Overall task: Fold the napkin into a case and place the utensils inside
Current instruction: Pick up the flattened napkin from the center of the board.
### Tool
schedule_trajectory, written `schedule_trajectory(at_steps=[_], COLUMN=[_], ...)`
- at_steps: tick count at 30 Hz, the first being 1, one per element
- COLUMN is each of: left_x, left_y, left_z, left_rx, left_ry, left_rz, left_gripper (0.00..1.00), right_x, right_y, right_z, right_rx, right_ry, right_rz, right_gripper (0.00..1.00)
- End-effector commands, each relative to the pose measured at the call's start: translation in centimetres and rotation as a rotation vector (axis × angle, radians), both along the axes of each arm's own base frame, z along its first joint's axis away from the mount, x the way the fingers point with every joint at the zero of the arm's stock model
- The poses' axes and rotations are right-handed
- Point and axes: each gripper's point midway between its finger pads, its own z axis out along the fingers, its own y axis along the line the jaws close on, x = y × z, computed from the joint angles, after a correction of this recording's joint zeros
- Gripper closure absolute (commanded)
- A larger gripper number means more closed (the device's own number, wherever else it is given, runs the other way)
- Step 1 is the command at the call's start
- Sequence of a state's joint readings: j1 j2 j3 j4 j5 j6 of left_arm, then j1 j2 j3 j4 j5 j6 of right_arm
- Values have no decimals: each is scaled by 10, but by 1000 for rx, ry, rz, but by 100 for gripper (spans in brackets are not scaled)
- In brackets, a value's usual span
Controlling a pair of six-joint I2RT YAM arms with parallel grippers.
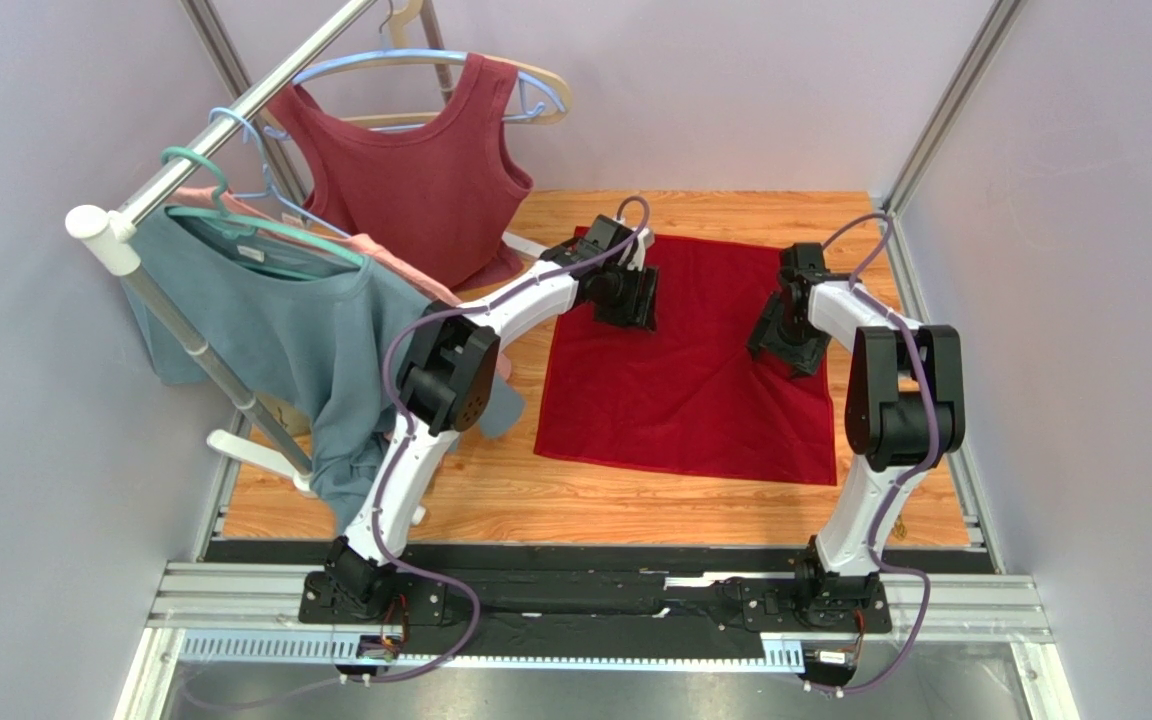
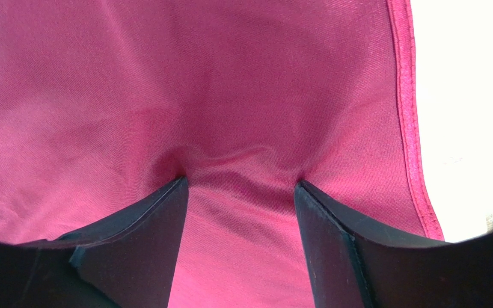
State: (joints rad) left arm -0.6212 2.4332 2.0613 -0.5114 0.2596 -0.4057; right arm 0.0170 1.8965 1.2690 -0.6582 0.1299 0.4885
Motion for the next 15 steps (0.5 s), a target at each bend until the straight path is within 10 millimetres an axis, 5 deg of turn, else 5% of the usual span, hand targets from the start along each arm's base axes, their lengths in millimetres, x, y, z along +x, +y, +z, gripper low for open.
schedule_trajectory(at_steps=[1, 11, 15], left_x=[12, 8, 20], left_y=[-6, -25, -26], left_z=[-1, -4, 4], left_rx=[-90, -215, -229], left_ry=[33, 111, 84], left_rz=[-41, -61, -61], left_gripper=[36, 36, 36], right_x=[-16, -58, -29], right_y=[8, -7, -6], right_z=[-17, -34, -19], right_rx=[69, 72, 89], right_ry=[47, 69, 3], right_rz=[-72, -154, -114], right_gripper=[32, 32, 32])
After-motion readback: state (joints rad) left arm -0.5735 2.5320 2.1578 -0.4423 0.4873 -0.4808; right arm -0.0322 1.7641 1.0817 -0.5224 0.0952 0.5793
